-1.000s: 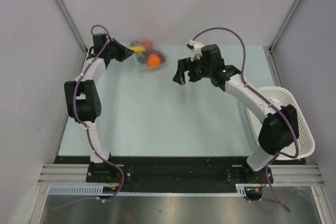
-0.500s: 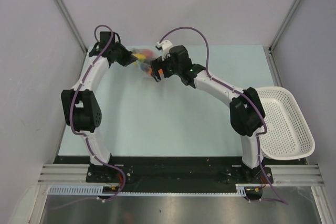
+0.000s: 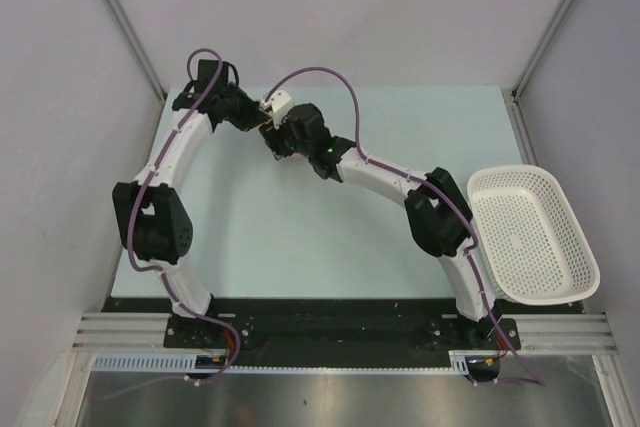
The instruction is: Open the zip-top bag and remove the fake food
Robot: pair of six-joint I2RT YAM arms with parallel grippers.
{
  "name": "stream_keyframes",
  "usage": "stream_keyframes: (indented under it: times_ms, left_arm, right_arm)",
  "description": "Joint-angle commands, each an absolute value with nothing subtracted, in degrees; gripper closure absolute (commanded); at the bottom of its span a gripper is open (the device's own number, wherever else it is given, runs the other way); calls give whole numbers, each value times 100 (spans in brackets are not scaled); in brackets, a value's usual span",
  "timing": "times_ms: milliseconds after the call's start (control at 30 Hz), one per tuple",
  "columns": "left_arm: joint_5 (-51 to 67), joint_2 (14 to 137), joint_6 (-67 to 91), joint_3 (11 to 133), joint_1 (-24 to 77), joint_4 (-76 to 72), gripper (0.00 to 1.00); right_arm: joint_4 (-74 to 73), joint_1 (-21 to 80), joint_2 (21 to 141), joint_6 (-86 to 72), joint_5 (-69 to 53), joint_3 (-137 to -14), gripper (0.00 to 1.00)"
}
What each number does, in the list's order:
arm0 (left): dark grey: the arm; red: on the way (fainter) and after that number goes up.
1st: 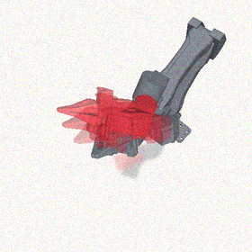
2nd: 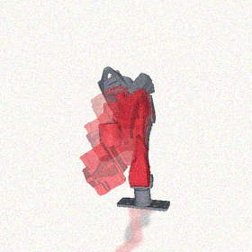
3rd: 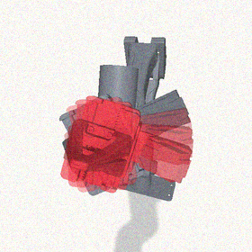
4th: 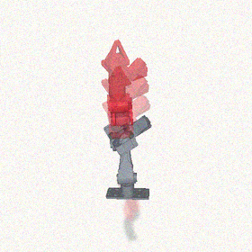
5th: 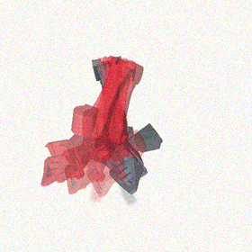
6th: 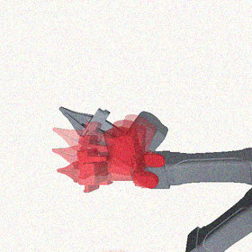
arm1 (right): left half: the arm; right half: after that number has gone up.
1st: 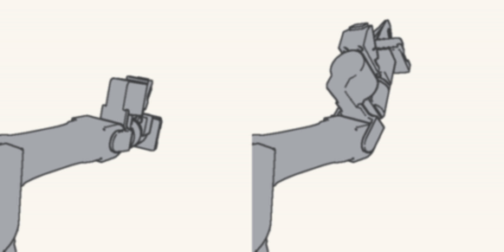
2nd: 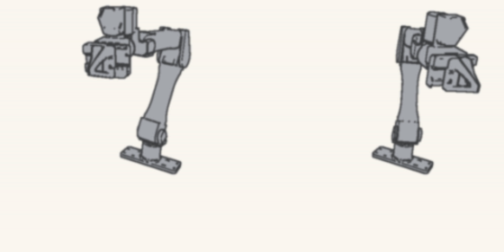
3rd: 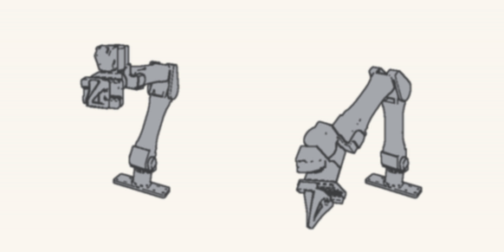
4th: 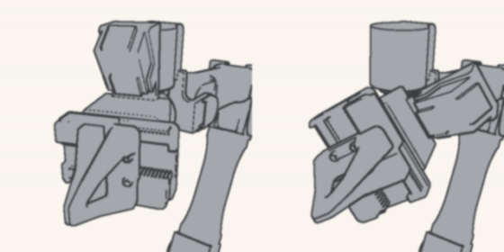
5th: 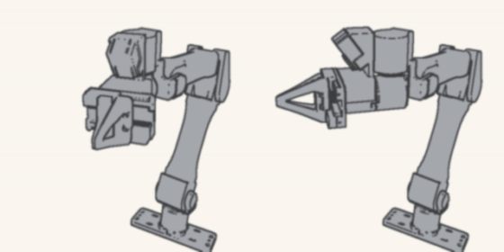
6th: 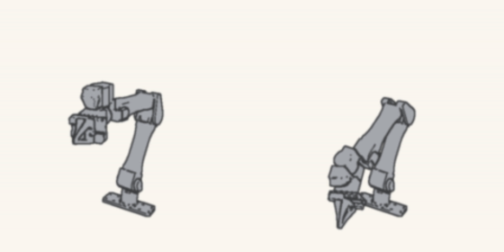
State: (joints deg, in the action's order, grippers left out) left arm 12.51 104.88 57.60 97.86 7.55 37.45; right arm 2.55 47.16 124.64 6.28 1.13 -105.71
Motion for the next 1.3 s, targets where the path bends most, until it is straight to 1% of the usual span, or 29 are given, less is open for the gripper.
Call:
stream_keyframes:
  times_ms: [0, 33, 100, 133, 167, 233, 267, 300, 333, 367, 433, 467, 533, 600, 633, 667, 700, 733, 800, 833, 867, 900, 933, 1000, 1033, 1100, 1167, 1200, 1267]
  left_arm:
    - [1318, 9677, 5950, 9616, 817, 3656, 100]
    - [1344, 9607, 5950, 9572, 817, 3648, 100]
    - [1484, 9536, 6029, 9387, 826, 3534, 100]
    - [1538, 9467, 6064, 9308, 826, 3455, 100]
    - [1547, 9405, 6091, 9107, 826, 3228, 100]
    - [1599, 9273, 6074, 8896, 826, 2963, 100]
    - [1600, 9133, 6004, 8781, 817, 2736, 94]
    - [1617, 9071, 5716, 8780, 809, 2681, 87]
    - [1591, 8957, 5513, 8824, 791, 2637, 78]
    - [1565, 8913, 5041, 8833, 765, 2602, 56]
    - [1564, 8790, 4573, 8842, 730, 2506, 41]
    - [1617, 8685, 4170, 8790, 660, 2453, 33]
    - [1914, 8587, 3842, 8589, 563, 2190, 30]
    - [2082, 8324, 3412, 8333, 422, 1961, 31]
    - [2161, 8210, 3262, 7984, 370, 1638, 32]
    - [2467, 8122, 2974, 7789, 239, 1452, 38]
    - [2644, 7956, 2840, 7613, 150, 1302, 42]
    - [2793, 7867, 2708, 7176, 71, 944, 44]
    - [3321, 7700, 2348, 6743, -263, 608, 49]
    - [3618, 7682, 2260, 6332, -377, 206, 53]
    - [3926, 7690, 2180, 6154, -622, 19, 54]
    - [4581, 7708, 2110, 6004, -737, -270, 53]
    - [4875, 7760, 2014, 5777, -825, -638, 50]
    - [5472, 7839, 1479, 5696, -1028, -712, 45]
    - [5606, 7988, 1259, 5669, -1072, -764, 40]
    - [5870, 8190, 617, 5704, -1116, -913, 38]
    - [5766, 8585, 327, 5774, -1134, -1168, 37]
    - [5766, 8717, 325, 5801, -1151, -1621, 37]
    - [6194, 9190, 709, 5801, -1195, -2343, 37]
  right_arm:
    - [264, 4588, 12577, 896, 948, -10784, 42]
    - [264, 4579, 12577, 931, 949, -10732, 44]
    - [333, 4597, 12595, 993, 958, -10697, 56]
    - [343, 4623, 12586, 1002, 993, -10705, 65]
    - [360, 4632, 12586, 993, 1019, -10705, 83]
    - [326, 4632, 12542, 897, 889, -10731, 91]
    - [195, 4632, 12516, 844, 740, -10784, 100]
    - [132, 4623, 12455, 783, 677, -10793, 100]
    - [54, 4606, 12411, 739, 581, -10784, 100]
    - [-226, 4579, 12384, 599, 267, -10810, 100]
    - [-500, 4439, 12314, 379, -208, -10915, 100]
    - [-727, 4369, 12305, 213, -898, -11020, 100]
    - [-1018, 4176, 12357, 27, -1369, -11214, 100]
    - [-1528, 4026, 12471, -384, -1905, -11643, 100]
    - [-1651, 3869, 12576, -517, -2116, -11776, 100]
    - [-1809, 3771, 12621, -623, -2701, -11864, 100]
    - [-1871, 3701, 12656, -685, -2977, -11987, 100]
    - [-1924, 3596, 12691, -703, -3258, -12023, 100]
    - [-2083, 3507, 12735, -694, -3471, -12067, 100]
    - [-2109, 3446, 12735, -712, -3680, -12067, 100]
    - [-2153, 3350, 12761, -738, -3778, -12093, 100]
    - [-2171, 3288, 12762, -756, -3910, -12120, 100]
    - [-2188, 3226, 12770, -765, -4216, -12155, 100]
    - [-2276, 3103, 12797, -642, -4438, -12190, 100]
    - [-2363, 3085, 12823, -424, -4517, -12217, 100]
    - [-2706, 3032, 12954, -247, -4614, -12348, 100]
    - [-2961, 2980, 13025, -71, -4754, -12436, 100]
    - [-3005, 2945, 13051, -18, -4772, -12437, 100]
    - [-3102, 2935, 13060, -18, -4790, -12454, 100]
